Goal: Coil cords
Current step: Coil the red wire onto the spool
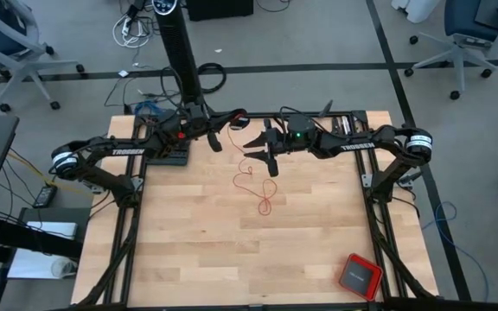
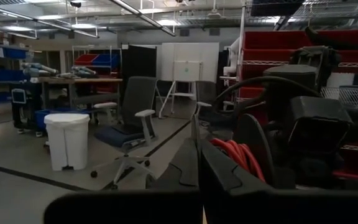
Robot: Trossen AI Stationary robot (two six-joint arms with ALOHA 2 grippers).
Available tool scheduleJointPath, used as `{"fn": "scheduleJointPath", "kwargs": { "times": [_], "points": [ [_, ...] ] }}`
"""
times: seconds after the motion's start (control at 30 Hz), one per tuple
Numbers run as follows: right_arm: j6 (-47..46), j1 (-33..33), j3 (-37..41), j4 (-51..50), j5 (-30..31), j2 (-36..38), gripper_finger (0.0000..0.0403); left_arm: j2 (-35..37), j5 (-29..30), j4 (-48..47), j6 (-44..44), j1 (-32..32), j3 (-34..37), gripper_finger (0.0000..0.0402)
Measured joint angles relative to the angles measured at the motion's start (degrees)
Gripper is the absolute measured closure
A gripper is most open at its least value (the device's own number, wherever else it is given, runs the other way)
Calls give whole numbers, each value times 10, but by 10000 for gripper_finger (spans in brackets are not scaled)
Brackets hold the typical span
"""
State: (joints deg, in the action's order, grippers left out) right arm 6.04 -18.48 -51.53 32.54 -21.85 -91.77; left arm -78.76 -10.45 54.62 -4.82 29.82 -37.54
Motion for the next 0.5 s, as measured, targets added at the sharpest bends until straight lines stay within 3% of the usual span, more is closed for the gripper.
{"fn": "scheduleJointPath", "kwargs": {
  "times": [0.23, 0.5],
  "points": [
    [-3, -7, 0, -7, 49, 0, 275, 0, -3, -2, 4, 0, 0, 401],
    [-2, -19, 0, -32, 49, 0, 275, 0, -3, -8, 20, 0, 0, 401]
  ]
}}
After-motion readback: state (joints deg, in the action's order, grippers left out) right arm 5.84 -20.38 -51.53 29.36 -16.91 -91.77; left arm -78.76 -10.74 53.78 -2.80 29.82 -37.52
